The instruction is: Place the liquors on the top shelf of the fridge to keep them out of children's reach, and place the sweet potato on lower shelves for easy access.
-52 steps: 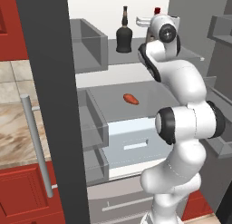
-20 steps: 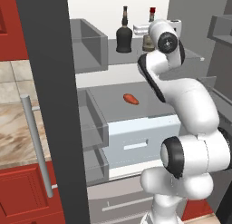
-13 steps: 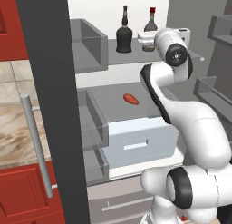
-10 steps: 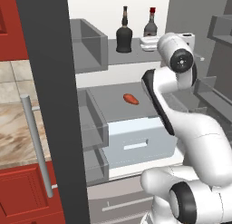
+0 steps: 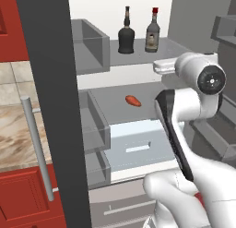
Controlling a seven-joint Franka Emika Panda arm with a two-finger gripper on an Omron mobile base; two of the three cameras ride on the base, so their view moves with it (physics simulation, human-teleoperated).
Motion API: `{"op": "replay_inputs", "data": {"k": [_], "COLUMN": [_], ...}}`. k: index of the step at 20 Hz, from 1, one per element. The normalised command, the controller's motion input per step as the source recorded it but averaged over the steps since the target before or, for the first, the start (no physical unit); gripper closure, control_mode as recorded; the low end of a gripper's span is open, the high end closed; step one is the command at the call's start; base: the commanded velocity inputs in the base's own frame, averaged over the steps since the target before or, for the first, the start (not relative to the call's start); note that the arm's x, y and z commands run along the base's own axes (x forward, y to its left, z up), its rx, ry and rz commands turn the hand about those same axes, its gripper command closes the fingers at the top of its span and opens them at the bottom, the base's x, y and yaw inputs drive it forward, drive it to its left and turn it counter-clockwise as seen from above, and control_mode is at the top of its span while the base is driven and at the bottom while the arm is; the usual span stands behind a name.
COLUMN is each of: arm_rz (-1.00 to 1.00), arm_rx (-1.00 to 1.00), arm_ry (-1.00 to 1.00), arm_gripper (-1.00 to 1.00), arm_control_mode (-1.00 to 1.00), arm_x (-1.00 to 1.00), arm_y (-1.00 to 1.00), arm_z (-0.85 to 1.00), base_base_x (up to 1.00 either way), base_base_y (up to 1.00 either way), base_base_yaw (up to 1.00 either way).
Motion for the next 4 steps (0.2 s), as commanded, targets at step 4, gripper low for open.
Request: {"op": "replay_inputs", "data": {"k": [4], "arm_rz": [0.09], "arm_rx": [0.0], "arm_ry": [0.2], "arm_gripper": [-1.0], "arm_control_mode": [-1.0], "arm_x": [-1.0], "arm_y": [0.0], "arm_z": [-0.46], "base_base_x": [0.0], "base_base_y": [0.0], "base_base_yaw": [0.0]}}
